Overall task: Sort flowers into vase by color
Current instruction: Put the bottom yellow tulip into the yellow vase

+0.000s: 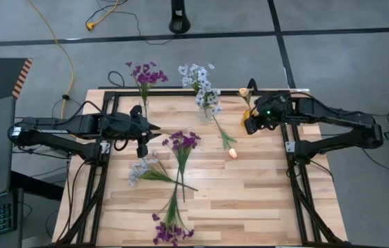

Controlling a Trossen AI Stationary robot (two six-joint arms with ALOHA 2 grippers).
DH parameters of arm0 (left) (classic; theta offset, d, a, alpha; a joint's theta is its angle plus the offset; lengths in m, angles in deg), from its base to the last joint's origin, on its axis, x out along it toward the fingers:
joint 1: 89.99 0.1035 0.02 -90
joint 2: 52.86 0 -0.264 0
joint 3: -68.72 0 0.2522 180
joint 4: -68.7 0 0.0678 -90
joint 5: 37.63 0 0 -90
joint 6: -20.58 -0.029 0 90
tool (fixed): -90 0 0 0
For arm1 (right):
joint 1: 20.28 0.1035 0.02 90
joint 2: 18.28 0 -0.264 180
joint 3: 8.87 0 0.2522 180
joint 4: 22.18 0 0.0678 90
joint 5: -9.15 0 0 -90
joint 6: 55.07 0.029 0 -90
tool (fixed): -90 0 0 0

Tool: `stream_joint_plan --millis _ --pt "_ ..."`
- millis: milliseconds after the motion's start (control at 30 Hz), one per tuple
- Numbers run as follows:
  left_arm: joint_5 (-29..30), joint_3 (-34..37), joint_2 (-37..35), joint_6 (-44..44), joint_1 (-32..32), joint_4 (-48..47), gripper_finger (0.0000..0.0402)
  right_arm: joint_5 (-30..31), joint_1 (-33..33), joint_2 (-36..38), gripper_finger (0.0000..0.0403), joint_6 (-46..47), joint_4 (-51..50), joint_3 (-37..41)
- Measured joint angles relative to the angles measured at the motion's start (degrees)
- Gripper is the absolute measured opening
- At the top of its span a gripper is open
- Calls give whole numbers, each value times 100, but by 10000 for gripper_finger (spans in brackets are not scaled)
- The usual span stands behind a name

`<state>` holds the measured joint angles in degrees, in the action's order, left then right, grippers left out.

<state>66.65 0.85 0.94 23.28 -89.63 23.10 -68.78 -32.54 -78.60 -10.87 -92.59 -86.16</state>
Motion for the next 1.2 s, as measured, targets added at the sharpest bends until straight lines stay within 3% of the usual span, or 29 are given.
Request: stream_joint_plan --millis 200,500,800,1200 --pt "-16 0 0 -4 0 0 93 62 632 -449 203 496 60 0" --pt "-37 0 -2 -5 0 -4 93 588 1255 -1916 203 571 1086 0" --pt "-42 0 -2 -7 0 -60 93 1129 1078 -3326 203 501 1711 0" --pt "-42 -2 -2 -2 0 -63 93 1405 655 -4356 203 183 2062 2"
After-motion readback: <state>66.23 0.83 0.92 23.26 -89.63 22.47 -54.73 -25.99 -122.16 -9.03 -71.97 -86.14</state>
